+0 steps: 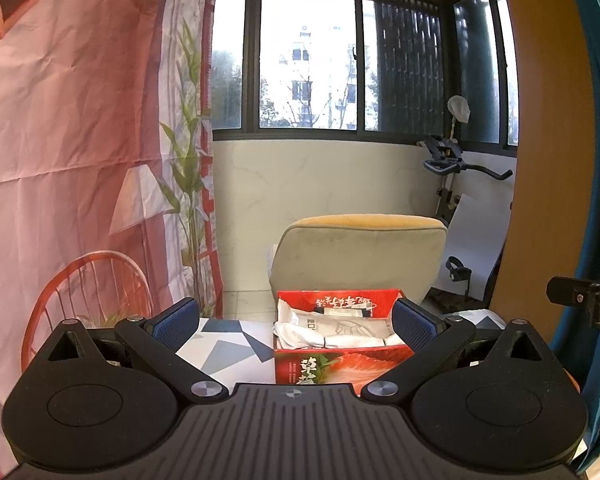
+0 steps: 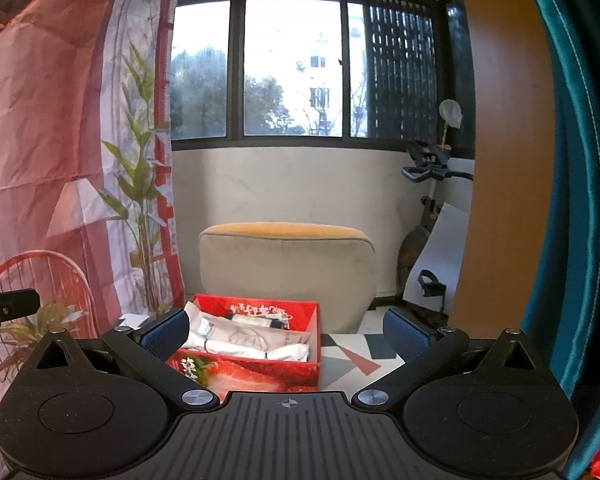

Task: Organize soft objects

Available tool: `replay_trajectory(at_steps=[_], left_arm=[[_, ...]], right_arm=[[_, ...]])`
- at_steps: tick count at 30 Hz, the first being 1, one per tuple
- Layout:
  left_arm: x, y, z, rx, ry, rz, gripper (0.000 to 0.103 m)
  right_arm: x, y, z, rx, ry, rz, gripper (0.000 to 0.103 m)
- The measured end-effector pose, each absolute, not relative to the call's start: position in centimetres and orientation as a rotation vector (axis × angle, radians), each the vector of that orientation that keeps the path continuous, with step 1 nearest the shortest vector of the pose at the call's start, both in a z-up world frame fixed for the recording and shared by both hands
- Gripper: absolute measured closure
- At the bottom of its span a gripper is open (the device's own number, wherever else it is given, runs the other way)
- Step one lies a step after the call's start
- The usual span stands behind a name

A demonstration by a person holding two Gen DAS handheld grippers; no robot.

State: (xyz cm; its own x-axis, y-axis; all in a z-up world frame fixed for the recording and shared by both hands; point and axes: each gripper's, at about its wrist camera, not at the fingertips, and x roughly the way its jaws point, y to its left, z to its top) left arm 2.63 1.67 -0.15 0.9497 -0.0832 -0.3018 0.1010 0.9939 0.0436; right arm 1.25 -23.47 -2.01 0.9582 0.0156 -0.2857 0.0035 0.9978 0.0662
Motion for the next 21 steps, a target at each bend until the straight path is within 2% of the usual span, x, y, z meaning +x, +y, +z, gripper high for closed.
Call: replay_trajectory(at_steps=[21], left_arm=[[2.69, 1.83, -0.13, 0.054, 0.316, -0.075, 0.000]], right_arm=[[1.72, -23.83, -2.49, 0.065, 0.309, -0.023, 0.000]])
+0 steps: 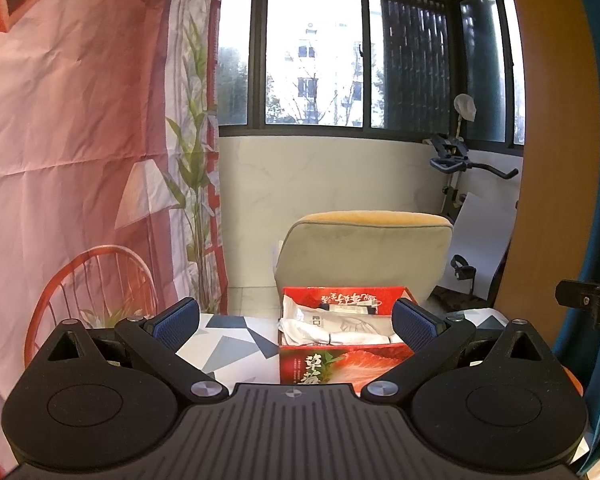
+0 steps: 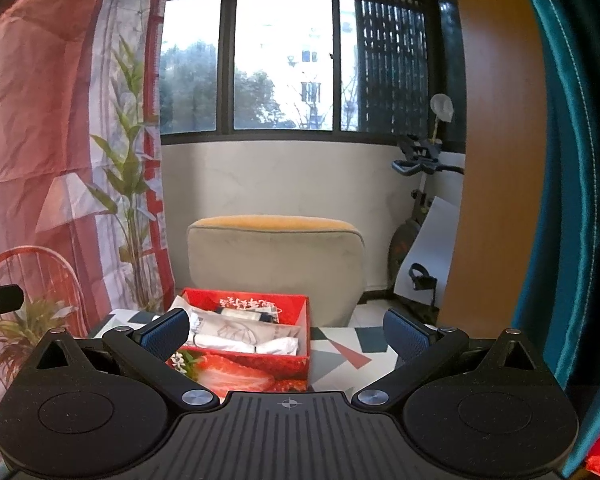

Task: Organize soft objects

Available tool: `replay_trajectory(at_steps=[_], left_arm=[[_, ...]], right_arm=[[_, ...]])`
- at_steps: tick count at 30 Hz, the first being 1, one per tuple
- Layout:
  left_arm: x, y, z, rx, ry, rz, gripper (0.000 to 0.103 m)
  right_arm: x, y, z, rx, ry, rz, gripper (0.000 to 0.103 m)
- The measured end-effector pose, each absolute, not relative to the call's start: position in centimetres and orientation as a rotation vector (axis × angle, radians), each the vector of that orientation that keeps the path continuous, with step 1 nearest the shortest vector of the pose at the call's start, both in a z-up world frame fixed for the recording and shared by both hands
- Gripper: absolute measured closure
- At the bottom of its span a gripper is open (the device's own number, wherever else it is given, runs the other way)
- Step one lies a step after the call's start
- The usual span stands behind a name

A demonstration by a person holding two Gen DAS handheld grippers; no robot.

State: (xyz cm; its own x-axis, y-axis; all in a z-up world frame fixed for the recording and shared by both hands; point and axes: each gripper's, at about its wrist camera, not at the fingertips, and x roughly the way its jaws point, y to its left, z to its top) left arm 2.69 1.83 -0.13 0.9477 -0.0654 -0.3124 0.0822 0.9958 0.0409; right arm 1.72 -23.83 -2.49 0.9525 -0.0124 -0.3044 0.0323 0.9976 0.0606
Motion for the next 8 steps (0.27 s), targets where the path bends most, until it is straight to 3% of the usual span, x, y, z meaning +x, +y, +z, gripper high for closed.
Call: replay_trajectory(at_steps=[8], left_arm=[[2.51, 1.72, -0.22, 0.058, 0.310, -0.079, 0.000]], right_arm=[[1.75, -23.89, -2.62, 0.065, 0.311, -0.026, 0.000]])
